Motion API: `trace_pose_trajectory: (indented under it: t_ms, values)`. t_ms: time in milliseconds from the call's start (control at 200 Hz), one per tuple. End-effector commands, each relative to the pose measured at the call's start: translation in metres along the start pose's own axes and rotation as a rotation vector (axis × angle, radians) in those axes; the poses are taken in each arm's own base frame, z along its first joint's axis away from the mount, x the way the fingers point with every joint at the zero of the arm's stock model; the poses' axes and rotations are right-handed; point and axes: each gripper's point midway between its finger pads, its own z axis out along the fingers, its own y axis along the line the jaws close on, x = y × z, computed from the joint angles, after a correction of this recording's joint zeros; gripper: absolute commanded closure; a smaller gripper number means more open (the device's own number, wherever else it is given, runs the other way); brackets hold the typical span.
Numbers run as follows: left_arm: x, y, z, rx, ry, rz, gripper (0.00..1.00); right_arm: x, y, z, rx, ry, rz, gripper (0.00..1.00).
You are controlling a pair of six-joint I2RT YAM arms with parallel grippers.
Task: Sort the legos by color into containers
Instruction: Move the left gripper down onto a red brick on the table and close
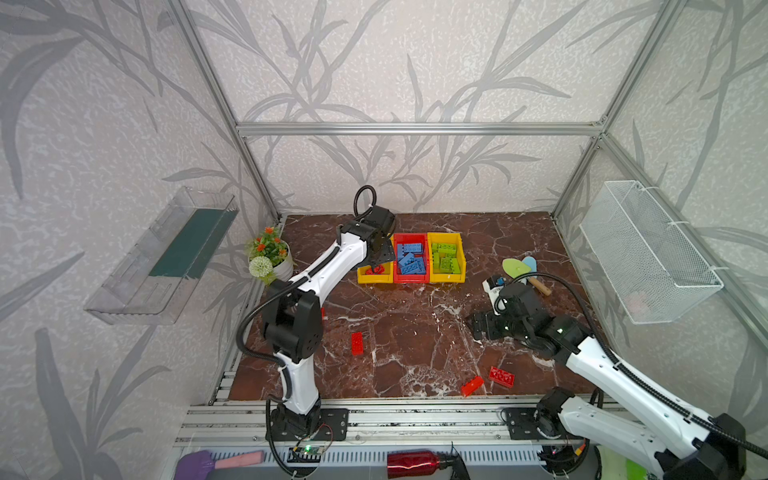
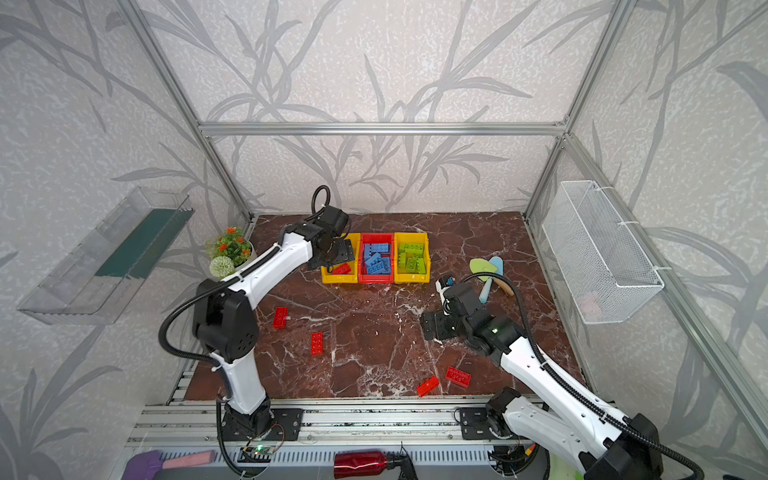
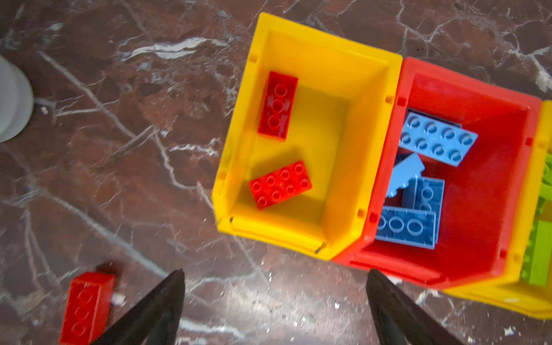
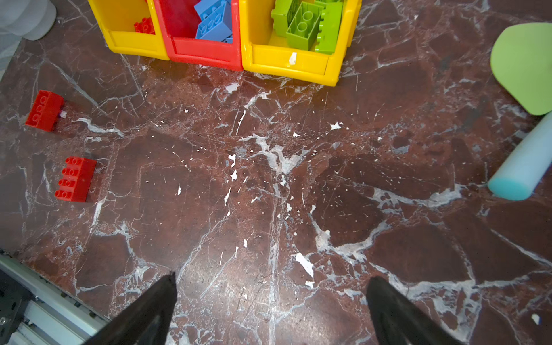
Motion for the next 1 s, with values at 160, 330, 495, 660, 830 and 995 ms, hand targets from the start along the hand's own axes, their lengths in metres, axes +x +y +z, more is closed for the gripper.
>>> trace_pose_trajectory:
  t_ms: [160,330,495,660,830,995]
  values:
    - [0.101,0.070,-0.023,-0.081,0.025,0.027,0.10,-0.005,0.026,-0.005,-0.143,-0.011,0.009,0.01]
    - [0.165,0.083,-0.018,-0.017,0.088,0.037,0.12,0.003,0.031,-0.007,-0.158,0.004,0.006,0.01]
    - [0.197,0.086,-0.011,-0.013,0.114,0.083,0.15,0.012,0.031,-0.012,-0.148,0.005,0.008,0.01]
    - [0.211,0.085,0.001,0.000,0.145,0.090,0.21,0.019,0.033,-0.019,-0.143,-0.004,0.012,0.01]
    - [0.220,0.086,0.014,-0.018,0.166,0.078,0.28,0.022,0.034,-0.026,-0.135,-0.010,-0.001,0.01]
    - [0.227,0.089,0.029,-0.061,0.190,0.098,0.30,0.021,0.034,-0.028,-0.135,-0.014,-0.005,0.01]
